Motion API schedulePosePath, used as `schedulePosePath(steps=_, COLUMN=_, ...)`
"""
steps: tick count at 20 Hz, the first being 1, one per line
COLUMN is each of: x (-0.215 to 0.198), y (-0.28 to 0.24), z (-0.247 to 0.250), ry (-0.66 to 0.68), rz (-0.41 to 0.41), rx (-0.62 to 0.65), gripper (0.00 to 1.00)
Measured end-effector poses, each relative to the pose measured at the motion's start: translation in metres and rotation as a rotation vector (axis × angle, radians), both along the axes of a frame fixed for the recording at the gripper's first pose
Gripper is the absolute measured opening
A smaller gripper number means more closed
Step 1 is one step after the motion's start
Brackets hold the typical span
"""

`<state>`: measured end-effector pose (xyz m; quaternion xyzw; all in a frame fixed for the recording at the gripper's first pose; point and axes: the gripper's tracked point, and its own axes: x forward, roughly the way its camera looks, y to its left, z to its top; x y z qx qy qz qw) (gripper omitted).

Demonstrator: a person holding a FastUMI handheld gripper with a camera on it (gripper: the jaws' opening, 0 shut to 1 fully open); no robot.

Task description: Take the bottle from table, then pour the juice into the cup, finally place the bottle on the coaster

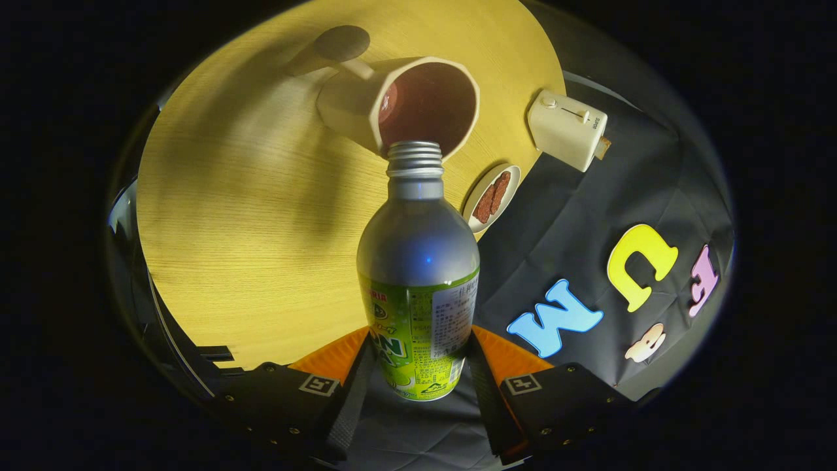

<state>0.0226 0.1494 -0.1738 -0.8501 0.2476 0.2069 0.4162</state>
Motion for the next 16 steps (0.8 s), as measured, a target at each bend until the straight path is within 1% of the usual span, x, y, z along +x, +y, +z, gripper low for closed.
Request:
schedulePosePath(steps=3, x=0.0, y=-0.003, z=-0.009, ry=0.015, rz=-0.028, rx=0.063, gripper=0.77)
schedulePosePath(steps=6, x=-0.004, y=-0.008, z=-0.02, ry=0.033, rz=-0.076, rx=0.168, gripper=0.77)
schedulePosePath(steps=11, x=-0.009, y=-0.006, z=-0.037, ry=0.058, rz=-0.147, rx=0.37, gripper=0.77)
schedulePosePath(steps=16, x=-0.019, y=-0.004, z=-0.054, ry=0.111, rz=-0.253, rx=0.607, gripper=0.77)
